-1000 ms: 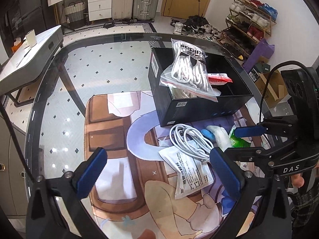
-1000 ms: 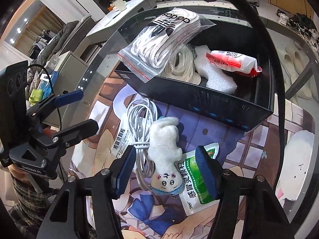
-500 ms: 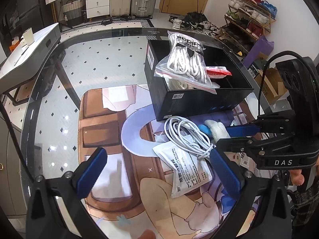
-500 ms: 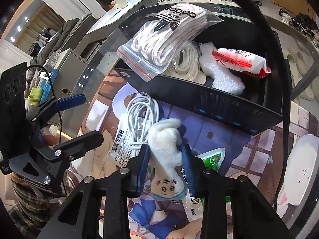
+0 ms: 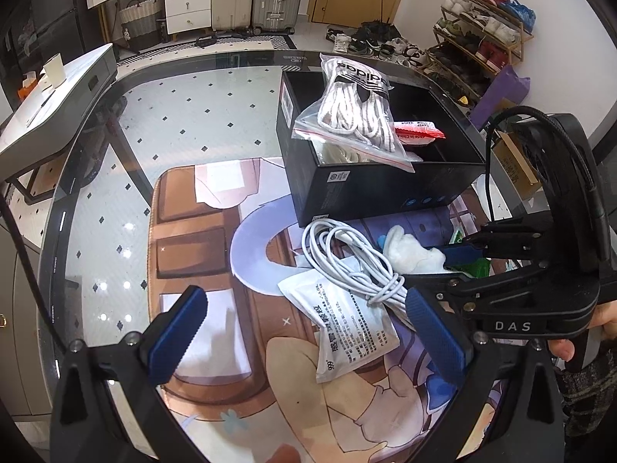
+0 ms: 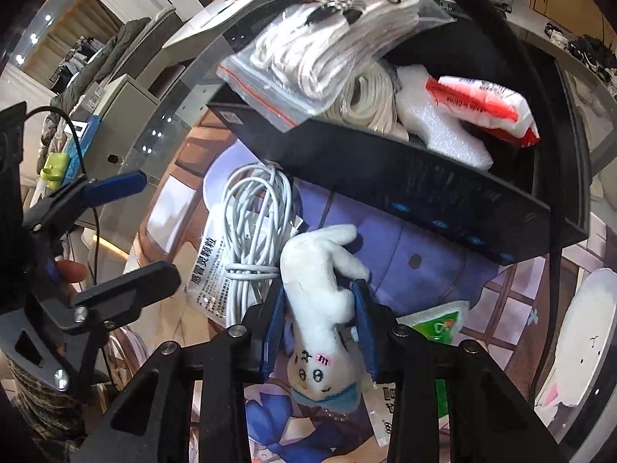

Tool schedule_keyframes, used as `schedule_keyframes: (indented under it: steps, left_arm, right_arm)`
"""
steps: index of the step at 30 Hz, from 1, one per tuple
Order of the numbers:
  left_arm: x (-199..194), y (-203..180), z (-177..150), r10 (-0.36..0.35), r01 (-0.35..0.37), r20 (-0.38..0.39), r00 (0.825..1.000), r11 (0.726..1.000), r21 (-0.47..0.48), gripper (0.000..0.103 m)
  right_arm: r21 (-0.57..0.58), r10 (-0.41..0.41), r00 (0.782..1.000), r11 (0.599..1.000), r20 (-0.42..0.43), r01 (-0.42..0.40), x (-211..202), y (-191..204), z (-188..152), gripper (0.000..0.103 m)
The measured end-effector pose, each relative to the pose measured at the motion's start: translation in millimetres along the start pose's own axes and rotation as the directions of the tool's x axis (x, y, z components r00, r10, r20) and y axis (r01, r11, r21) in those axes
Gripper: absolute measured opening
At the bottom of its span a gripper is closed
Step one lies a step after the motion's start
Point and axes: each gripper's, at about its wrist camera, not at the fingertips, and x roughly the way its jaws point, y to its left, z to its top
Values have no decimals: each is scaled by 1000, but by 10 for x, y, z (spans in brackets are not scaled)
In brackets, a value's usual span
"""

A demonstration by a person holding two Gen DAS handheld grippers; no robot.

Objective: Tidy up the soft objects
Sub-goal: 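Grasp the white plush doll with the right tool, then grasp the coiled white cable with the left tool while the right tool holds the doll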

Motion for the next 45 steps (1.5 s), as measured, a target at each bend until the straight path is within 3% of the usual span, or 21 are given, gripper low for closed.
schedule_keyframes:
  steps: [13, 18, 20, 32, 41, 45]
  left_arm:
    - [109, -147, 62, -7, 7, -34, 999, 1000, -11, 103]
    - [196, -272, 110, -12, 11, -64, 998, 1000, -16, 99]
    - [240, -331, 130, -8, 8, -77, 997, 1000, -9, 92]
    - [542, -508, 170, 22, -26, -149, 989, 999, -22, 91]
    - [571, -471, 249, 55, -59, -152, 987, 998, -22, 55]
    - [562, -438, 247, 38, -41, -155, 987, 999, -22, 52]
  right_arm:
    - [51, 11, 998, 999, 69, -15, -341, -214, -32, 30]
    - [83, -4, 995, 997, 102, -5, -528, -408, -91, 30]
    - [95, -4, 994, 995, 112, -7, -601, -493, -114, 30]
    - [125, 6, 989, 992, 148, -25, -786, -756, -251, 30]
    - [132, 13, 988, 991, 155, -34, -796, -785, -261, 30]
    - [127, 13, 988, 991, 153, -33, -793, -757, -248, 30]
